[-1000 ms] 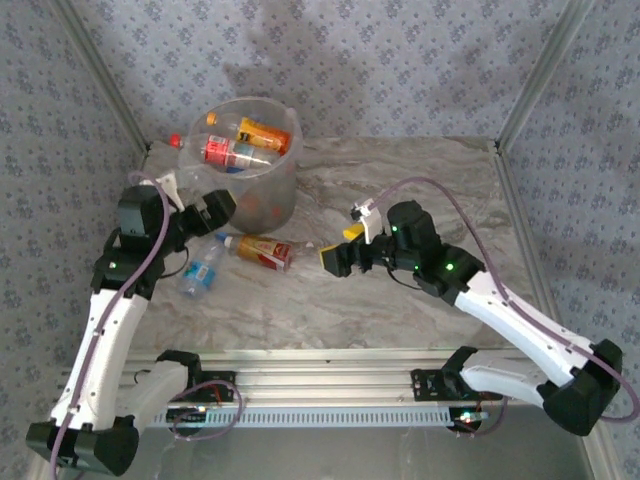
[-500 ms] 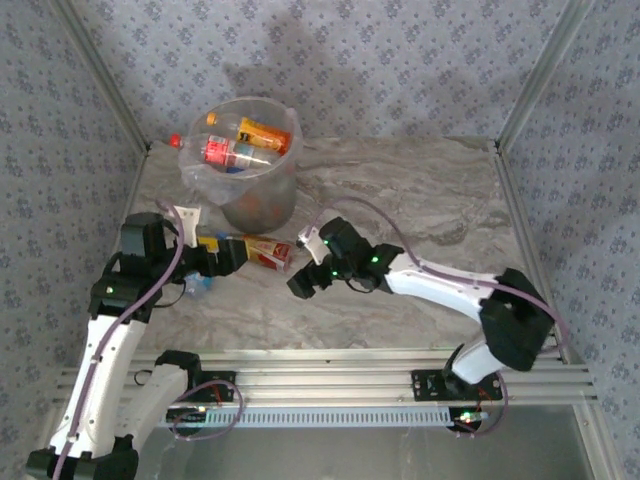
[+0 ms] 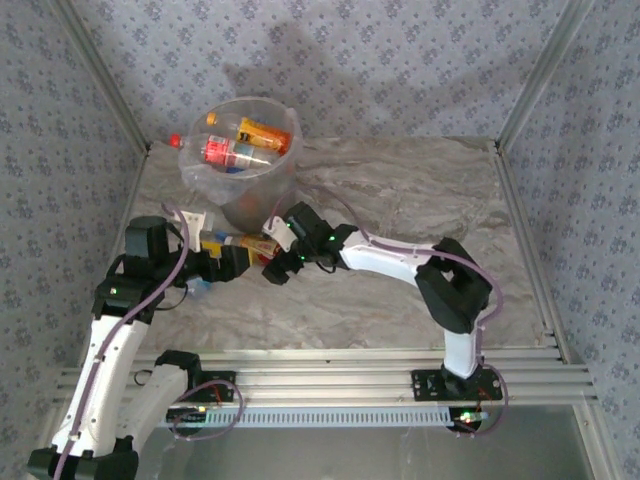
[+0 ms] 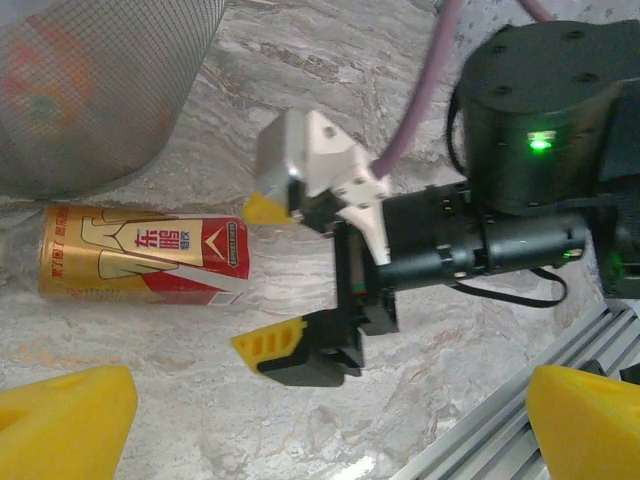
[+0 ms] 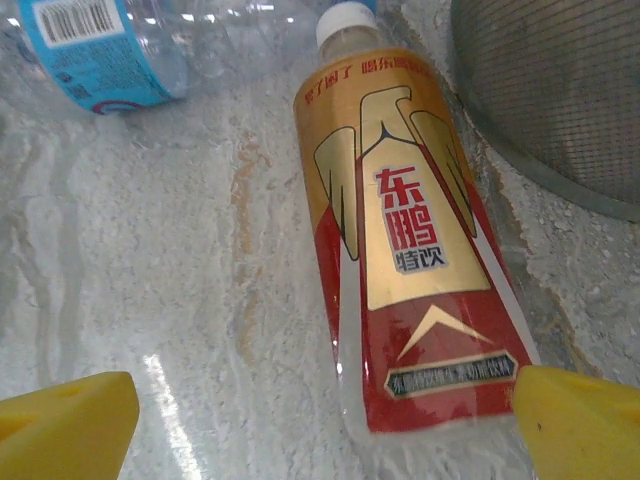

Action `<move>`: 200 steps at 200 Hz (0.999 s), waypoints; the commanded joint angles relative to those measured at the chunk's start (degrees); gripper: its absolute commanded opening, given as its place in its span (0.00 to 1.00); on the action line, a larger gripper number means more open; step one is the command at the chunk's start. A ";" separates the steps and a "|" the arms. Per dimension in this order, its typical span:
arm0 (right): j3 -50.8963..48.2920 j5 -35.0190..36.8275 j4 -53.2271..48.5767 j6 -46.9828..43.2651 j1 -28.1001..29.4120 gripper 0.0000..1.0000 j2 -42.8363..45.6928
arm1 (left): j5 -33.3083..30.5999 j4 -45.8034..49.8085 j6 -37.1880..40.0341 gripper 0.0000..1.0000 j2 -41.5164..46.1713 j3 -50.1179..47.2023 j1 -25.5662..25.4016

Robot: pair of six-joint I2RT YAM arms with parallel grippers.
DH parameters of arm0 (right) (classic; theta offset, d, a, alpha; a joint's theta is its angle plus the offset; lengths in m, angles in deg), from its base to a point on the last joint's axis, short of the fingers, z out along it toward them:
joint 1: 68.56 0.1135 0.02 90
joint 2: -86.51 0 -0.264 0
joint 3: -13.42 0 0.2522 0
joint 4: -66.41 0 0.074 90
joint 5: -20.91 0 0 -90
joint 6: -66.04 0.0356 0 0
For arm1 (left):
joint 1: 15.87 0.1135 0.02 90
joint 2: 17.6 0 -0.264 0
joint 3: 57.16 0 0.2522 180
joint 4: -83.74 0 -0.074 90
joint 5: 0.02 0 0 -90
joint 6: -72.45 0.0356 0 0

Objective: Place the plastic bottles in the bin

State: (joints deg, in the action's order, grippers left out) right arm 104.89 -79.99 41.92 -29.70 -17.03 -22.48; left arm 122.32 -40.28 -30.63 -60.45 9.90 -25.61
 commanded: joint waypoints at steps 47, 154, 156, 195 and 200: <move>10.01 1.60 -8.45 -5.50 0.33 0.93 -9.92 | 2.38 -2.75 -1.07 1.00 -0.11 -0.74 0.05; 13.60 4.66 -9.11 -2.36 -0.02 0.90 -13.92 | 2.30 -3.02 -2.12 1.00 -0.92 -1.09 0.06; 13.60 4.48 -8.96 -2.22 -0.02 0.90 -13.96 | 2.29 -3.02 -2.17 1.00 -0.90 -1.14 0.07; 14.57 2.05 -8.00 -1.12 -0.11 0.90 -14.75 | 2.29 -3.02 -2.41 1.00 -0.93 -1.27 0.04; 14.76 1.74 -8.05 -1.12 -0.05 0.90 -14.84 | 2.29 -3.02 -2.52 1.00 -0.94 -1.35 0.04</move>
State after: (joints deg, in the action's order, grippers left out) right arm 117.02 -76.23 34.01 -32.28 -17.03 -36.01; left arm 123.44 -42.23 -32.47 -61.59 8.91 -25.61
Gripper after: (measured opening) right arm 0.901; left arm 0.995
